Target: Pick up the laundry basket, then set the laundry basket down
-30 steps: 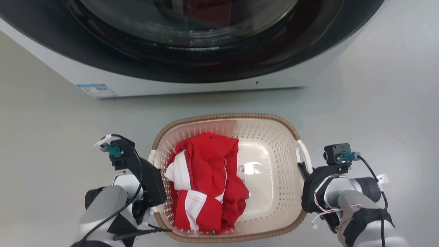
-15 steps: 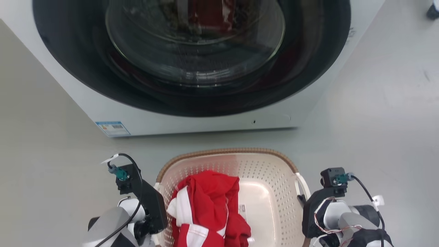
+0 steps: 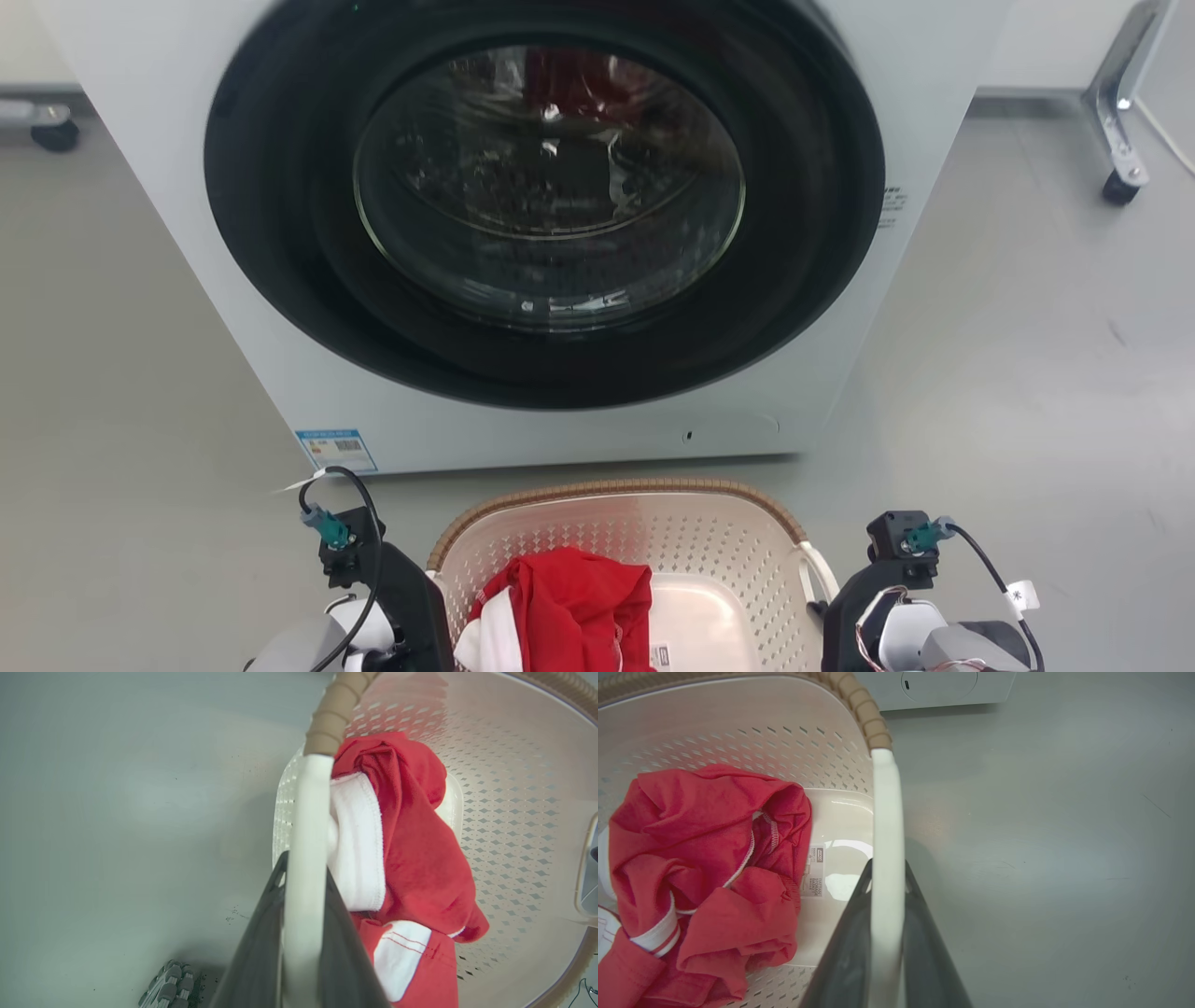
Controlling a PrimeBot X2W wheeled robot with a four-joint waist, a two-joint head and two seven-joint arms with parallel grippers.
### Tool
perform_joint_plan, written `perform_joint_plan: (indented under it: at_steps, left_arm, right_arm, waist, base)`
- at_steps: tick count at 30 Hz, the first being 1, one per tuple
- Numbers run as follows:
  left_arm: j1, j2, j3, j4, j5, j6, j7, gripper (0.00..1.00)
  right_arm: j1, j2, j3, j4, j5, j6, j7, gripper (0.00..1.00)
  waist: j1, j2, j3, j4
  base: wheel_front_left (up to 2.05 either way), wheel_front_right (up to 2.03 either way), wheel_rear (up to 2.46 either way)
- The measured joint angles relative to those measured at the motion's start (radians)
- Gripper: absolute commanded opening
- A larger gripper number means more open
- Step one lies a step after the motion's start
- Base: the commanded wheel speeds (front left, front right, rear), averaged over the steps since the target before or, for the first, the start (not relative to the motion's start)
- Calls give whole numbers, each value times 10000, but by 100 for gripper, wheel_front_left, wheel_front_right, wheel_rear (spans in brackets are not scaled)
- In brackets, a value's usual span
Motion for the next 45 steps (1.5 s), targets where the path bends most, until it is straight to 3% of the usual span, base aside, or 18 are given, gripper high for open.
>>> perform_joint_plan:
  at_steps: [12,45]
  left_arm:
    - [217,35,-44,31,-77,0,244,0]
    - [578,58,-201,88,-282,88,412,0]
  right_arm:
    - [140,2,174,-46,447,0,573,0]
    - [475,2,499,-48,1181,0,1097,0]
  waist:
    - [1,0,-855,-72]
    - [2,2,-990,-178]
  base:
    - [0,0,0]
    - [0,0,0]
